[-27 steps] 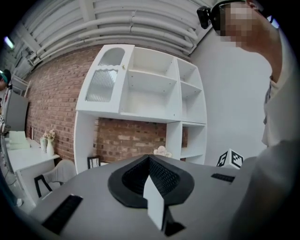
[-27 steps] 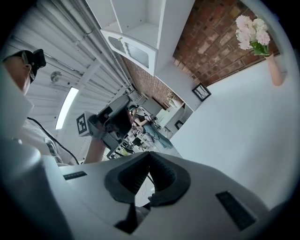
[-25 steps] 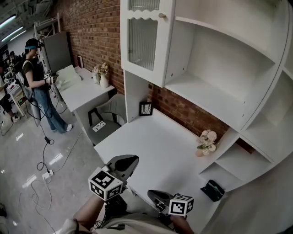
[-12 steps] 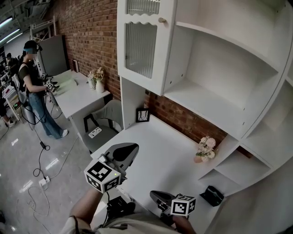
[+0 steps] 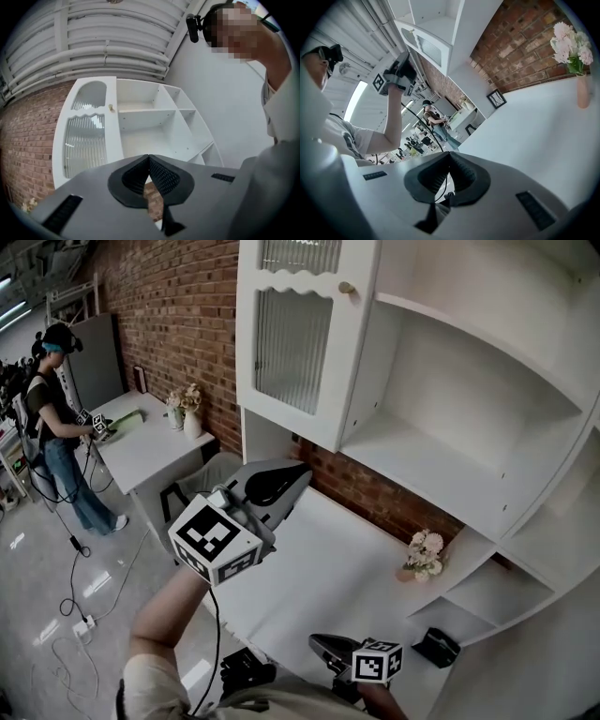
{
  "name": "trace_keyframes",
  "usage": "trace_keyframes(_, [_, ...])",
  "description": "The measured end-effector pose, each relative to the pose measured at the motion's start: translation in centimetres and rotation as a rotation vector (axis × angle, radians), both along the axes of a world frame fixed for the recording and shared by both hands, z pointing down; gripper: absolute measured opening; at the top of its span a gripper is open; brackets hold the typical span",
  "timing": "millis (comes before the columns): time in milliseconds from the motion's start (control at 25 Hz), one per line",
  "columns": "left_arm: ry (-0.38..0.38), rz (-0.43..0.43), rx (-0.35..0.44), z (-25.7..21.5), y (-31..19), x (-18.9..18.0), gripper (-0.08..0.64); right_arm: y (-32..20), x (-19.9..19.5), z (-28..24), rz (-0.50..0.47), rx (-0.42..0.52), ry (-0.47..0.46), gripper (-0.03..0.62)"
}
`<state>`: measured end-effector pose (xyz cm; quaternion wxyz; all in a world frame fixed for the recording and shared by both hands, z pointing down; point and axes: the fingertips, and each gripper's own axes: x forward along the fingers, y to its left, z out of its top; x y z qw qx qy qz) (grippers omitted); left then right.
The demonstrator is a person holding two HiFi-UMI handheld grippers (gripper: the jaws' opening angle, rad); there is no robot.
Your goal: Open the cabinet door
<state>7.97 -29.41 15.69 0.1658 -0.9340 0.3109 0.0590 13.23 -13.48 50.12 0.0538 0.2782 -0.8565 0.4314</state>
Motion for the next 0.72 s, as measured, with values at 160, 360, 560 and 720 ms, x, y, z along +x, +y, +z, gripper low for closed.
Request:
trace_keyframes(160, [0.008, 0.007, 0.126, -3.7, -1.8, 1.3, 0.015, -0.5, 0.0, 0.2, 0.019, -0.005, 0.028, 0.023])
trace_keyframes(360, [0.047, -0.012, 0.196, -8.9, -5.1, 1.8, 0.017, -1.4, 0.4, -0.1, 0.055, -0.009, 0.037, 0.023])
trace_keyframes(560, [0.126, -0.085, 0.227, -13.5, -8.5, 0.3, 0.017, -1.8, 0.6, 0.1, 0.072, -0.014, 0.045, 0.023])
trace_keyframes(720, [0.138, -0.085, 0.239, -16.0, -9.9, 0.2, 0.018, -1.8, 0.2, 0.3, 0.068, -0.021, 0.042, 0.023])
